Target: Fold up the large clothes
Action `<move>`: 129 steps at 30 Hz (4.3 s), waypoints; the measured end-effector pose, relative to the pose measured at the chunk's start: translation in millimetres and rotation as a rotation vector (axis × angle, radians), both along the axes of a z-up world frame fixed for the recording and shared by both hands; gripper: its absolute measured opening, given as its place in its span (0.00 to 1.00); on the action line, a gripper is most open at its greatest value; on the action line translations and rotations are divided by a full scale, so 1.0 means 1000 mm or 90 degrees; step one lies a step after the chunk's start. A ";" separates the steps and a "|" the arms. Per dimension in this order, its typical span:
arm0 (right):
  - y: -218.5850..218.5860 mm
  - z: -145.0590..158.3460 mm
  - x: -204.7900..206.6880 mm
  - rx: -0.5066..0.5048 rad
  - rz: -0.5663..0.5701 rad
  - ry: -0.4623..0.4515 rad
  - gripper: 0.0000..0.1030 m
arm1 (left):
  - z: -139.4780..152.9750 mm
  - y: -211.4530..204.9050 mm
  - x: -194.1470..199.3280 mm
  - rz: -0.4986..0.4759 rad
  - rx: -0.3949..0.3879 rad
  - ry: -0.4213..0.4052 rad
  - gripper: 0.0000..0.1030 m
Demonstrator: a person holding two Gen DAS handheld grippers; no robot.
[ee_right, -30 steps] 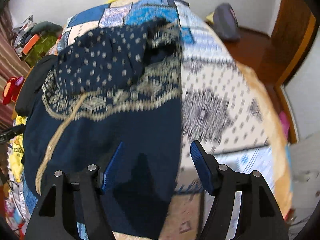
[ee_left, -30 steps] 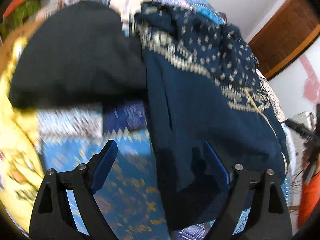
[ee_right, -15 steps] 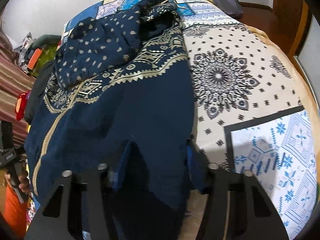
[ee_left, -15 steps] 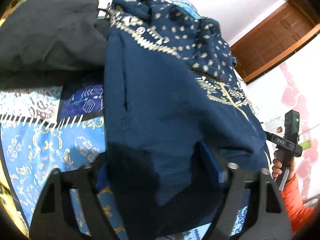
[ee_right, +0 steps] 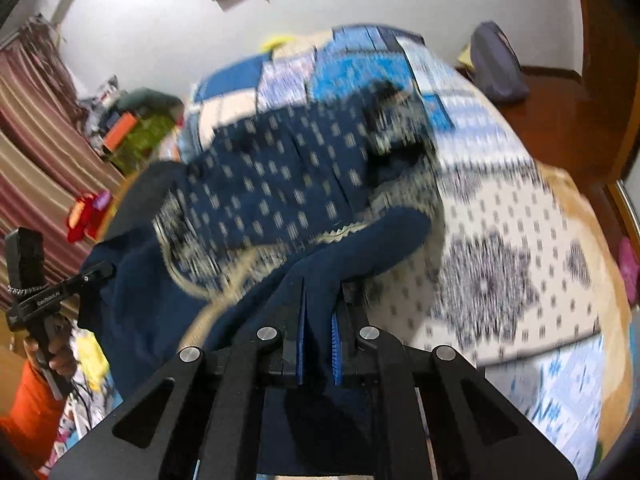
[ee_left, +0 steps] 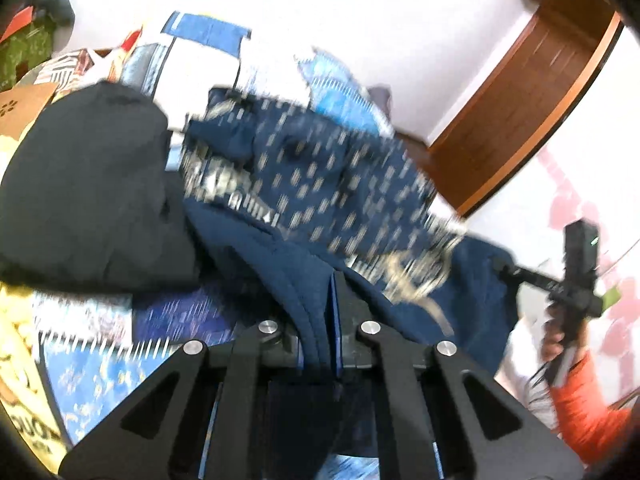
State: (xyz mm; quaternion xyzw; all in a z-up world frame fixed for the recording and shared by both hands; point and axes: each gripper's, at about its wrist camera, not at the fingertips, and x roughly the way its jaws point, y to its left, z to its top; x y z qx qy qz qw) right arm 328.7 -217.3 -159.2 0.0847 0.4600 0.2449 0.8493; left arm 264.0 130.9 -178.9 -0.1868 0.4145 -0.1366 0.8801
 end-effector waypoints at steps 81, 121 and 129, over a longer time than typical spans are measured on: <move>0.090 0.044 0.212 -0.112 -0.041 -0.130 0.49 | 0.031 0.035 0.291 0.132 0.310 -0.025 0.64; 0.017 -0.055 0.105 -0.158 -0.004 0.009 0.76 | -0.052 0.043 0.128 0.217 0.192 0.083 0.84; 0.007 -0.044 0.089 -0.147 -0.016 0.006 0.76 | -0.064 0.063 0.092 0.276 -0.081 0.119 0.85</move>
